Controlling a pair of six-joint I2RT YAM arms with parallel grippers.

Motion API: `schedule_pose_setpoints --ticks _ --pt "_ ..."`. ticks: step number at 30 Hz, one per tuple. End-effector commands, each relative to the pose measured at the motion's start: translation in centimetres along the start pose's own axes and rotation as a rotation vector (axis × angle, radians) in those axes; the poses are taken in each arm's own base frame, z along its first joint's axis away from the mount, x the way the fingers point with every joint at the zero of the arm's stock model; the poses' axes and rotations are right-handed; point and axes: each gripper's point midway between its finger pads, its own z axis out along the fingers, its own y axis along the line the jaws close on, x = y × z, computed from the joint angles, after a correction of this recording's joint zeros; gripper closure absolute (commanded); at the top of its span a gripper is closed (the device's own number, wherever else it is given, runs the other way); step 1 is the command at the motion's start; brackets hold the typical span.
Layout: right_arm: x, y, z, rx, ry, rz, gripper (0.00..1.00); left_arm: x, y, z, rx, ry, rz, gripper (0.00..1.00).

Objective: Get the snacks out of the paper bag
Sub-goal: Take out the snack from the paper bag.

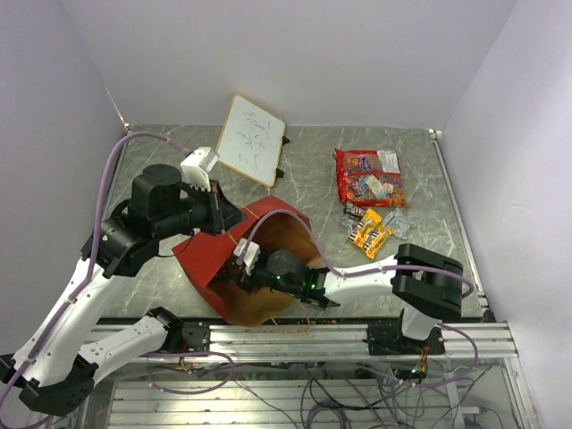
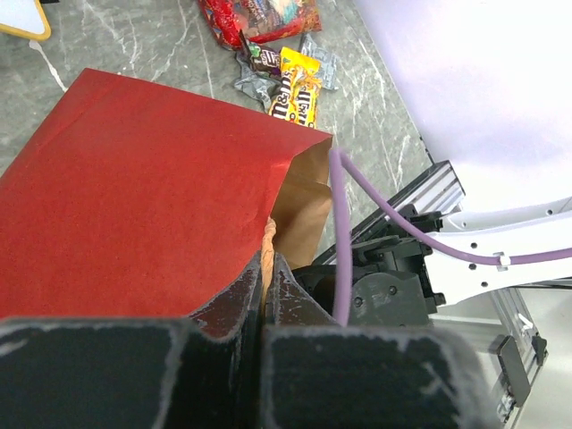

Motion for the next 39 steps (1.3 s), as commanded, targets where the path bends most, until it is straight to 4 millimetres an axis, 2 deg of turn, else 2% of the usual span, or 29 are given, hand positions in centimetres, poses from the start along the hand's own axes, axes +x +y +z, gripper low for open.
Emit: schedule_pose_setpoints --ticks 1,4,9,15,20,21,24,26,29,32,35,39 --pt "-0.1 -0.4 1.1 0.037 -0.028 -0.004 0.4 -1.2 -0.3 -0.2 0.011 -0.052 0.035 0.93" --pt "0.9 0.0 1.6 0.036 -0.042 0.018 0.39 -1.6 -0.3 -0.3 0.007 -0.088 0.014 0.93" --pt "1.3 0.2 3.8 0.054 -0.073 0.091 0.35 -1.7 0.2 -0.2 -0.015 -0.109 -0.019 0.93" --pt "1.0 1.5 6.4 0.019 -0.125 0.183 0.32 -2.0 -0.2 1.2 0.005 -0.091 -0.042 0.93" --pt "3.4 1.7 8.9 0.02 -0.093 0.273 0.33 -2.3 -0.4 2.4 0.011 -0.071 -0.071 0.93" --pt "3.1 1.6 9.6 0.011 -0.111 0.305 0.33 -2.3 -0.5 2.7 0.019 -0.056 -0.073 0.93" --pt "2.5 2.0 10.5 -0.07 -0.161 0.329 0.38 -2.1 -0.9 3.2 0.036 -0.025 -0.078 0.93" --pt "2.7 1.4 10.9 -0.079 -0.166 0.375 0.42 -2.1 -0.8 3.2 0.033 -0.032 -0.083 0.93" --pt "3.3 1.0 11.1 -0.102 -0.148 0.36 0.53 -2.0 -0.9 2.9 0.044 -0.051 -0.097 0.93" --pt "3.5 1.7 11.2 -0.148 -0.118 0.313 0.65 -1.8 -0.8 2.7 0.036 -0.037 -0.088 0.93" --pt "2.6 2.2 11.1 -0.173 -0.117 0.296 0.78 -1.7 -0.5 2.6 0.009 -0.014 -0.075 0.93" --pt "2.3 1.6 10.5 -0.146 -0.093 0.281 0.9 -1.9 0.0 2.1 -0.015 -0.048 -0.086 0.93"
